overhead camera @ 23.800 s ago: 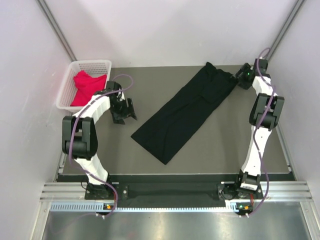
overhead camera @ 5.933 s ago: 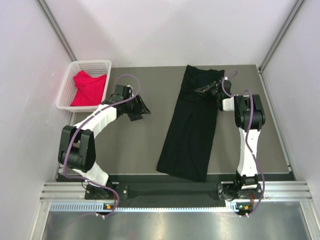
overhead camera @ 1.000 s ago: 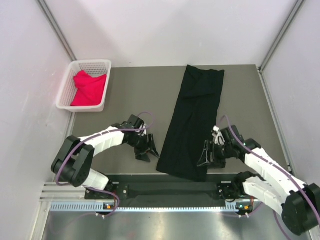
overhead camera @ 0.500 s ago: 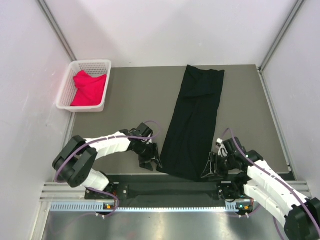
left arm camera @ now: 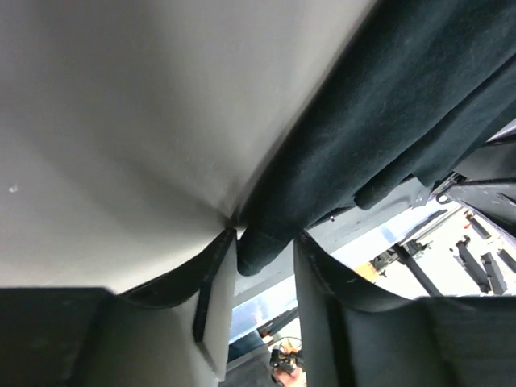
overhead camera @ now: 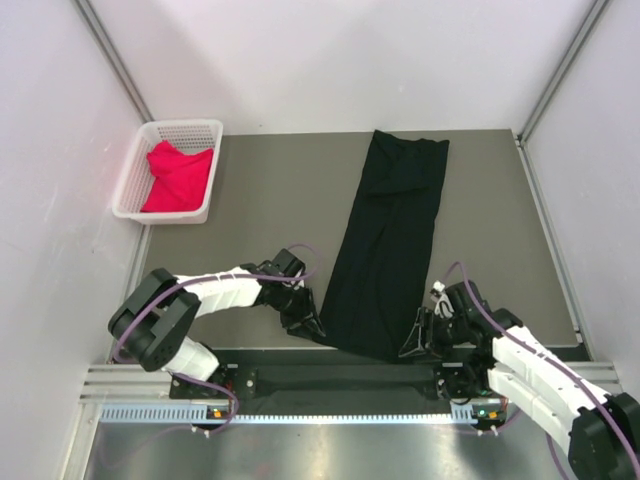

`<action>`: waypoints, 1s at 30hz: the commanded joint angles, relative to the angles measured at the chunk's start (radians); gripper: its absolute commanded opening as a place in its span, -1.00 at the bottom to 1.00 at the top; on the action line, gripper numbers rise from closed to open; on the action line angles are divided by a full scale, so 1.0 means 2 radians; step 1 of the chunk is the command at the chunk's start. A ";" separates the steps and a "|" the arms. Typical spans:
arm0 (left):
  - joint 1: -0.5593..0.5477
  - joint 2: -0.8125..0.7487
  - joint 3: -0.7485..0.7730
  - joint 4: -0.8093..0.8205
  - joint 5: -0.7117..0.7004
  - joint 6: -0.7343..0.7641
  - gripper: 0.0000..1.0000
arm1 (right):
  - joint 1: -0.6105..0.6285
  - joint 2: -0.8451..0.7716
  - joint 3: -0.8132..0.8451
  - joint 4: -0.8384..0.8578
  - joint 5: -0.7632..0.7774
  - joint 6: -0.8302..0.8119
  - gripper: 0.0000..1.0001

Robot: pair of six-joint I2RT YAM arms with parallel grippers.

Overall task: Fold and stack the t-shirts
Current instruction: Fold the tshirt

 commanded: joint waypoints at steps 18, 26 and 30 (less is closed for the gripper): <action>-0.006 -0.040 -0.025 -0.027 -0.019 0.000 -1.00 | 0.006 -0.033 0.022 -0.036 0.002 -0.006 -1.00; -0.044 -0.039 -0.025 -0.034 -0.022 -0.022 -1.00 | 0.007 -0.100 -0.015 -0.067 -0.018 0.012 -1.00; -0.055 -0.050 0.025 -0.074 -0.049 -0.010 -1.00 | 0.007 -0.095 0.022 -0.096 0.002 -0.005 -1.00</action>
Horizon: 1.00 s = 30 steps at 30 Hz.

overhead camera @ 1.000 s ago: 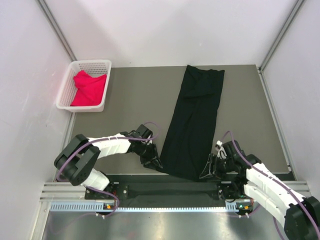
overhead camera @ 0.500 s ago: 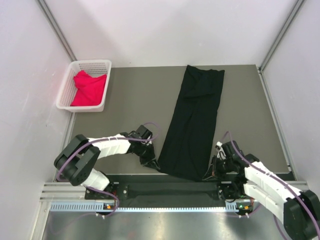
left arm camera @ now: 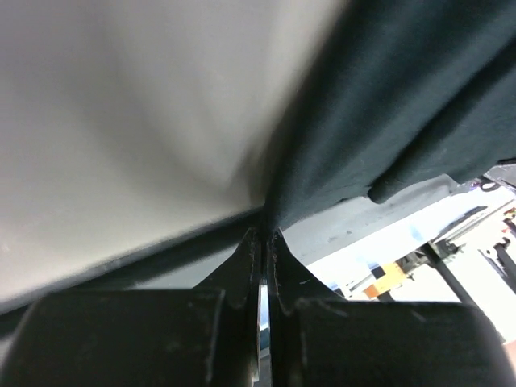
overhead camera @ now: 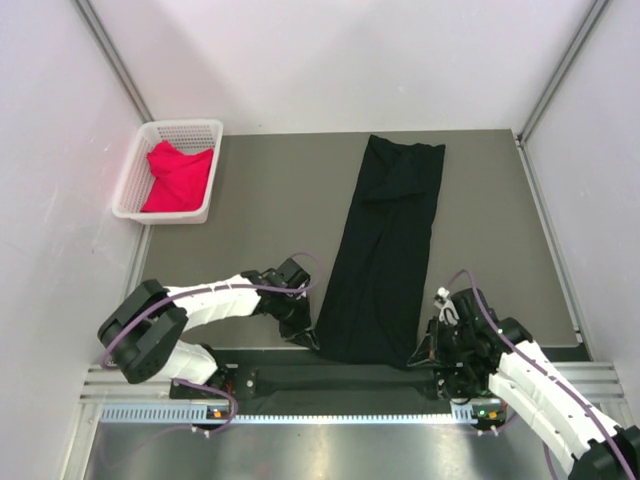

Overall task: Fold and stack the t-shirts
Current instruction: Fold the tshirt

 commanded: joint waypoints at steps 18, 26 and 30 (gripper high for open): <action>0.088 0.237 0.498 -0.209 -0.107 0.162 -1.00 | -0.191 0.314 0.320 0.004 0.045 -0.189 -1.00; 0.128 0.363 0.646 -0.200 -0.064 0.172 -1.00 | -0.220 0.465 0.439 0.024 0.042 -0.208 -1.00; 0.145 0.406 0.690 -0.169 -0.033 0.162 -1.00 | -0.224 0.515 0.492 0.027 0.042 -0.207 -1.00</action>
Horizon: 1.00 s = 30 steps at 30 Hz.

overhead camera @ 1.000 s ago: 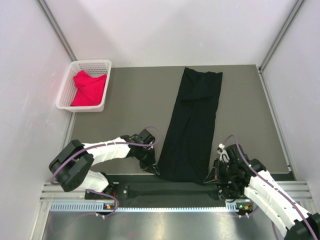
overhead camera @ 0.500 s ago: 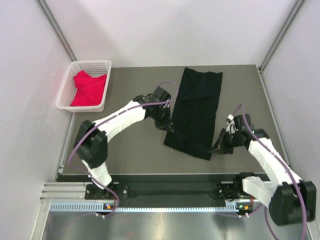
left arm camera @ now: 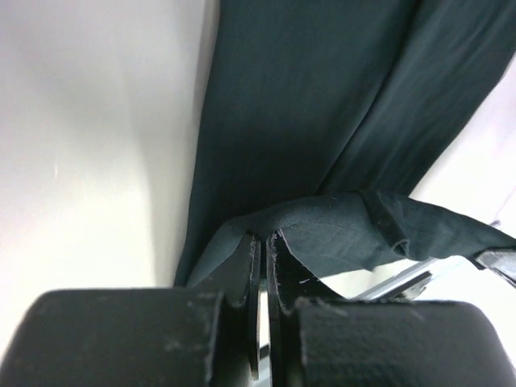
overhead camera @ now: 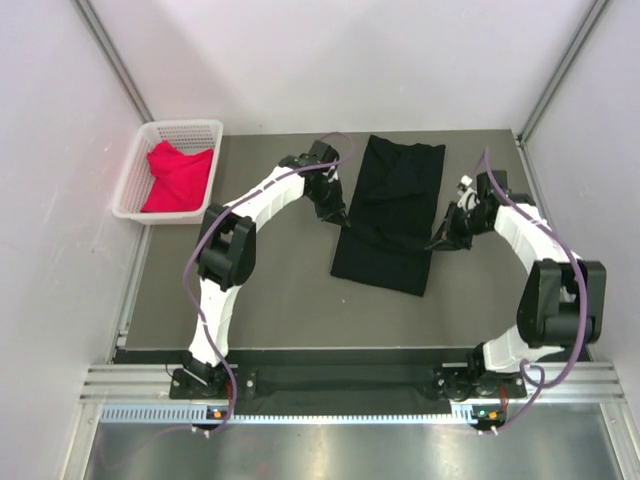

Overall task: Fold and stack the t-shirts
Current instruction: Fold the tshirt

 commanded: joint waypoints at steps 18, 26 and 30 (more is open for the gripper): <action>0.030 0.113 0.119 0.133 0.085 -0.065 -1.00 | -0.044 0.157 0.134 0.039 -0.021 -0.016 -1.00; 0.039 0.110 0.114 0.142 0.071 -0.071 -1.00 | -0.047 0.187 0.155 0.047 -0.026 -0.011 -1.00; 0.041 0.107 0.113 0.157 0.074 -0.079 -1.00 | -0.050 0.187 0.166 0.046 -0.025 -0.001 -1.00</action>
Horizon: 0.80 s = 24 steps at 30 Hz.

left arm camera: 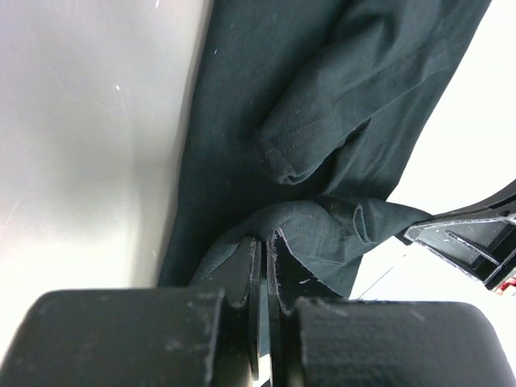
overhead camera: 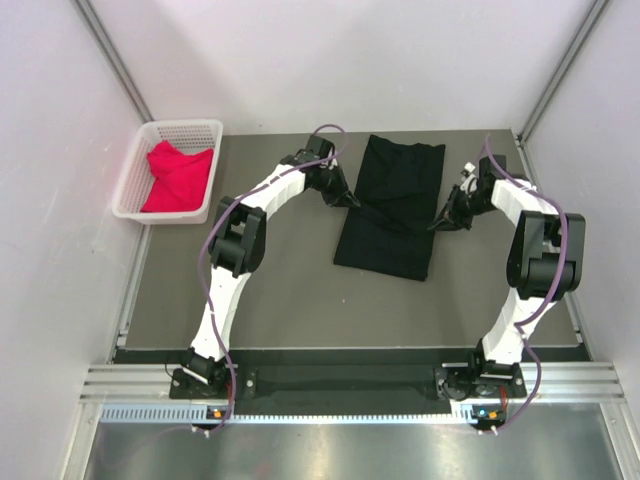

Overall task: Fold and stack the t-shirts
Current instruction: Fold the tshirt

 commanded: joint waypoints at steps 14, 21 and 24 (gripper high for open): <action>0.011 0.010 0.039 0.099 0.005 -0.048 -1.00 | -0.027 0.028 0.073 0.023 -0.010 0.015 -1.00; 0.015 0.027 0.041 0.113 0.004 -0.062 -1.00 | -0.030 0.066 0.101 0.026 -0.023 0.017 -1.00; 0.017 0.037 0.045 0.120 0.008 -0.067 -0.98 | -0.033 0.077 0.111 0.026 -0.021 0.019 -0.95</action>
